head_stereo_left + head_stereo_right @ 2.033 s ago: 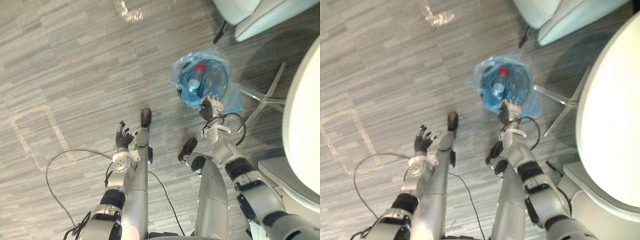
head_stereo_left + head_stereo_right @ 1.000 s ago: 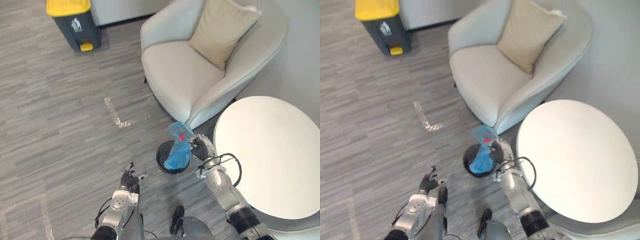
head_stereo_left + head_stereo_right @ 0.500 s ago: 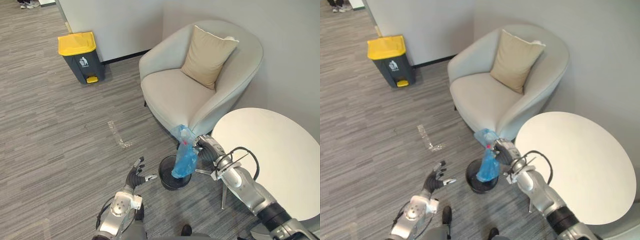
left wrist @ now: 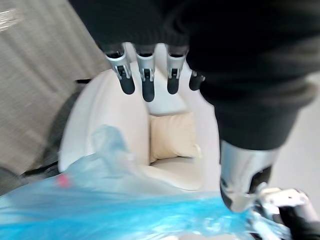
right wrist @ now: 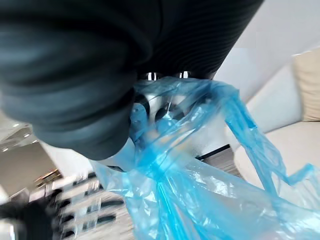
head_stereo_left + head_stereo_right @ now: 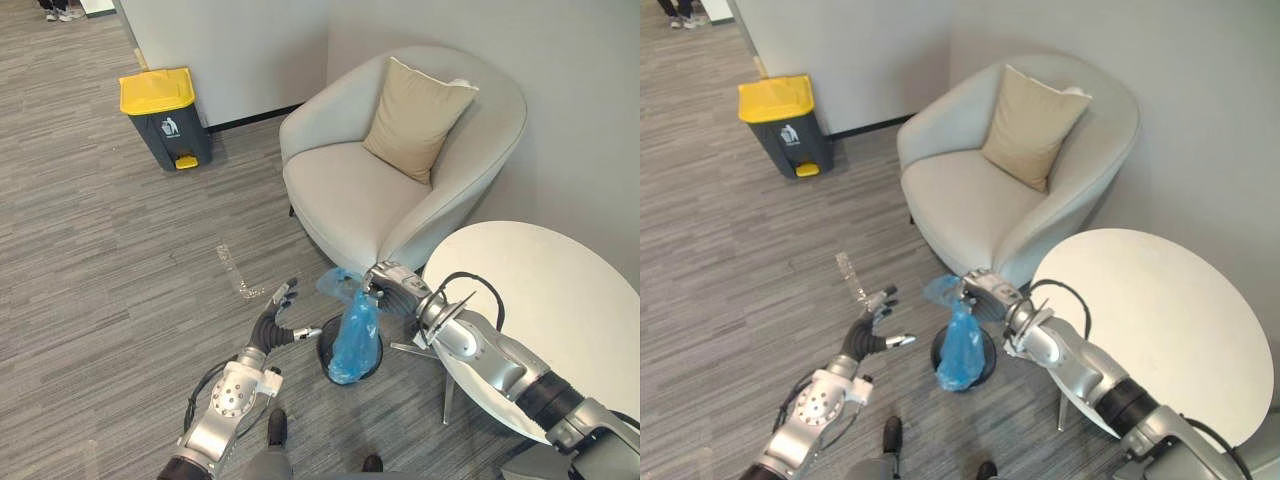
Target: Gather rubbish on tea table into small bin, then transfer packed bag to large trash can.
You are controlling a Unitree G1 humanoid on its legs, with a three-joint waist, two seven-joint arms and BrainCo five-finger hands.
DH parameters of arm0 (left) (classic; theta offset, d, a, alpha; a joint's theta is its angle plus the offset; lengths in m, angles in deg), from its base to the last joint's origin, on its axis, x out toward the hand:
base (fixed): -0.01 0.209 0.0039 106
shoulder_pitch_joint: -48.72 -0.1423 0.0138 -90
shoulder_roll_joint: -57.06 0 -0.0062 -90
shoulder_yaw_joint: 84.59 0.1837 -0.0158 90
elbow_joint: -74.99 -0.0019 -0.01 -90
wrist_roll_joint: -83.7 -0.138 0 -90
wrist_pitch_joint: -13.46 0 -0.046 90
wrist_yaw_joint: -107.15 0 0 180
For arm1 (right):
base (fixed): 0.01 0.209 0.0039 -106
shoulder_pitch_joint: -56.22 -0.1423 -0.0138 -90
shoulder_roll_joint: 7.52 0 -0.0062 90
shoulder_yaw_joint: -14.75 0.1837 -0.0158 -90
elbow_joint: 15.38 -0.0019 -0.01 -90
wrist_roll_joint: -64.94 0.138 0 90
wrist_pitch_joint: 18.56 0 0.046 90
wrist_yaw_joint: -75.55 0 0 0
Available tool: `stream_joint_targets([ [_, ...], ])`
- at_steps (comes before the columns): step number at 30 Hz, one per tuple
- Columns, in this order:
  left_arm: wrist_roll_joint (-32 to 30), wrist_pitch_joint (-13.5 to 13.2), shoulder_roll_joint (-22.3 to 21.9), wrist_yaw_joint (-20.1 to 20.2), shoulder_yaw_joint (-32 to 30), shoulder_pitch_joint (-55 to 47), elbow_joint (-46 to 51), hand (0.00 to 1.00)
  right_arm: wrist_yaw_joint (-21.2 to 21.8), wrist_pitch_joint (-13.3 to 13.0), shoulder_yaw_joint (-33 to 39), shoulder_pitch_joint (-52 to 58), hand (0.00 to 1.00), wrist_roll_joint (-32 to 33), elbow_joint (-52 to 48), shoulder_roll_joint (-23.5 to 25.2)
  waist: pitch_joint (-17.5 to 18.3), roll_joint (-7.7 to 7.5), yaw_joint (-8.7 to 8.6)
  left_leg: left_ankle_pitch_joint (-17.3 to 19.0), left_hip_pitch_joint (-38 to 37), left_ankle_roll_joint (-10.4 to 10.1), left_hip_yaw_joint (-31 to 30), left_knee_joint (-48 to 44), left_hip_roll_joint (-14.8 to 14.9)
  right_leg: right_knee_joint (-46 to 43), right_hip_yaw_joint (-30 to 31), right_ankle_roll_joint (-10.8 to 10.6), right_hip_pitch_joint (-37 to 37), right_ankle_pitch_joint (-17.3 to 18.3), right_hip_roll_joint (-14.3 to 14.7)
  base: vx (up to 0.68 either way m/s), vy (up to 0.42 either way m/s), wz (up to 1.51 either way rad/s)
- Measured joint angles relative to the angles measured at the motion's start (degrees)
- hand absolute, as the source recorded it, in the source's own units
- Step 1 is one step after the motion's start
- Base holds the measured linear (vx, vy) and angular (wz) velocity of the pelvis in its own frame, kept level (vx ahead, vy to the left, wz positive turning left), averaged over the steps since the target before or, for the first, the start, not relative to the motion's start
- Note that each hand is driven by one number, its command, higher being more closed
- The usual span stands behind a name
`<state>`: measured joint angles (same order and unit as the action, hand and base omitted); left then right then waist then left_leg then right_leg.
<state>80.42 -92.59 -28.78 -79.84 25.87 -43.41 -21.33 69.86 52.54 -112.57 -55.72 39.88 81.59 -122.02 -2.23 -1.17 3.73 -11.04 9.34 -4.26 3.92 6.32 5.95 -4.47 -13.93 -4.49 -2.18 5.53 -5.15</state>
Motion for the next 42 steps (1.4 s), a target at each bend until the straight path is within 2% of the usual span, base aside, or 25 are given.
stream_joint_targets([
  [5,-4.73,-2.17,3.84,-1.68,0.03,0.84,1.34,0.00,-1.95,-1.59,-2.62,-1.06,1.00,-2.06,-0.01,-0.74,0.70,0.01,0.11,-0.06,0.00,-0.03,-0.44,0.00,0.08,0.01,-0.33,0.06,0.20,-0.03,0.15,-0.01,-0.003,0.02],
  [7,-5.85,-2.23,5.54,-1.82,0.00,0.92,2.36,0.00,-2.77,-2.30,-5.24,-2.76,1.00,-2.33,-0.14,-1.81,0.81,0.00,0.13,-0.07,0.05,-0.05,-0.71,0.01,0.12,0.00,-0.57,0.08,0.29,-0.03,0.22,-0.02,-0.006,0.07],
  [10,-7.06,-3.39,9.63,-1.90,0.00,1.14,4.66,0.00,-3.88,-3.55,-8.73,-4.97,1.00,-3.06,-2.23,-3.98,0.89,-0.08,0.39,-0.12,0.45,-0.12,-1.40,0.01,0.22,0.01,-1.14,0.12,0.26,-0.03,0.40,-0.02,-0.010,0.10],
  [11,-7.95,-3.89,10.93,-1.90,-0.02,1.54,4.71,0.00,-4.41,-3.83,-9.20,-5.52,1.00,-3.82,-2.50,-4.23,1.03,-0.12,0.96,-0.15,0.44,-0.17,-1.42,0.01,0.26,0.01,-1.15,0.15,0.27,-0.05,0.45,0.00,0.000,0.00],
  [18,-8.00,-4.57,14.69,-1.83,-0.01,1.52,4.72,0.00,-5.75,-4.44,-14.80,-9.82,1.00,-4.35,-3.71,-4.67,2.10,-0.54,2.03,-0.24,0.48,-0.27,-1.59,0.00,0.40,0.00,-1.27,0.25,0.33,-0.03,0.65,0.00,0.000,0.00],
  [24,-8.01,-4.58,14.79,-1.82,-0.01,1.47,4.68,0.00,-5.77,-4.58,-15.28,-10.66,1.00,-5.29,-3.71,-3.93,2.47,-1.05,2.83,-0.32,0.54,-0.23,-1.93,0.01,0.48,-0.21,-1.50,0.38,0.36,0.04,0.76,-0.01,-0.003,0.01],
  [27,-8.52,-4.54,13.31,-1.83,0.24,1.37,4.03,0.00,-5.77,-4.20,-15.28,-10.65,1.00,-5.39,-3.56,-1.05,2.76,-1.48,2.86,-0.34,0.60,-0.24,-2.14,0.01,0.58,-0.28,-1.64,0.45,0.36,0.09,0.88,-0.01,-0.008,0.02],
  [30,-9.21,-4.36,8.62,-1.80,0.94,1.33,0.15,0.00,-5.76,-3.23,-15.28,-10.65,1.00,-5.39,-3.33,2.87,2.83,-1.57,3.10,-0.31,0.70,-0.14,-2.47,0.01,0.57,-0.35,-1.92,0.49,0.42,0.12,0.91,-0.01,-0.007,0.04],
  [35,-9.59,-3.27,3.08,-1.80,0.94,0.52,-2.44,0.00,-5.70,-1.89,-15.07,-10.65,1.00,-5.34,-1.09,6.49,2.83,-1.60,3.89,-0.42,0.97,0.05,-2.99,0.01,0.57,-0.47,-2.50,0.57,0.41,0.21,0.97,-0.01,-0.009,0.06],
  [39,-9.69,-2.74,0.01,-1.93,0.67,-1.32,-2.96,0.00,-5.49,-0.55,-14.48,-10.60,1.00,-5.22,-0.56,8.22,2.78,-1.73,4.49,-0.54,1.14,0.09,-3.55,0.01,0.58,-1.19,-2.98,0.73,0.26,0.79,0.99,-0.01,-0.016,0.07],
  [42,-10.34,-1.69,-2.11,-1.94,0.69,-1.79,-4.61,0.00,-5.44,0.03,-12.55,-10.57,1.00,-5.19,0.91,12.11,2.79,-1.85,4.82,-0.63,1.14,0.09,-3.98,0.00,0.68,-1.52,-3.28,0.78,0.29,1.11,1.12,0.00,-0.016,0.05],
])
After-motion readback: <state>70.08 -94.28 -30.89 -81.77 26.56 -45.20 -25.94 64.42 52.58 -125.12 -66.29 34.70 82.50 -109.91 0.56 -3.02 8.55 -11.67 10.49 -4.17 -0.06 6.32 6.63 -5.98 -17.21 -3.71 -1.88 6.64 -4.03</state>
